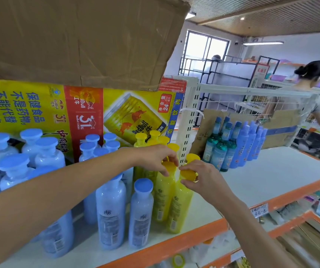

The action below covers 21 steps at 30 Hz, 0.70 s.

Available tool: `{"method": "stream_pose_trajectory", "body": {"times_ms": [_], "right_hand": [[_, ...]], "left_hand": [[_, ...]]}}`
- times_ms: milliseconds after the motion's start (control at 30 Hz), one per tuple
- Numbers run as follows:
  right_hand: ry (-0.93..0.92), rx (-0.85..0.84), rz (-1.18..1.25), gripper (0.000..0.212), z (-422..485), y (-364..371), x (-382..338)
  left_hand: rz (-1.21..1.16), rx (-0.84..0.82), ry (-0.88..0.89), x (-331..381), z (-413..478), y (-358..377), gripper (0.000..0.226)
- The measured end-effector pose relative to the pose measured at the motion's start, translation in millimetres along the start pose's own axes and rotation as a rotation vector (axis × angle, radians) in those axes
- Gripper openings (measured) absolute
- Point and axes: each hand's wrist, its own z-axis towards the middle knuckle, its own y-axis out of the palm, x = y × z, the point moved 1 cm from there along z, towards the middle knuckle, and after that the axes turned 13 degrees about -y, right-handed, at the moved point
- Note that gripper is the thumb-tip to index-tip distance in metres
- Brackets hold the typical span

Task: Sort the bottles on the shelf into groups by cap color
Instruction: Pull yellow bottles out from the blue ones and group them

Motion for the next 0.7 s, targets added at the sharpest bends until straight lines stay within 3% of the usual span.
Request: {"method": "stream_pose_trajectory", "body": {"times_ms": [400, 533, 700], "right_hand": [[0.000, 0.024, -0.044, 0.051, -10, 6, -6], [-0.055, 0.077, -0.121, 0.049, -10, -2, -11], [-0.169, 0.115, -0.045, 0.042, -5, -4, -29]], "left_hand": [[-0.070, 0.033, -0.007, -8, -14, -5, 0.048], [-0.162, 0.130, -0.042, -21, -39, -20, 0.038], [-0.162, 0.239, -0.112, -42, -82, -35, 0.032]]}}
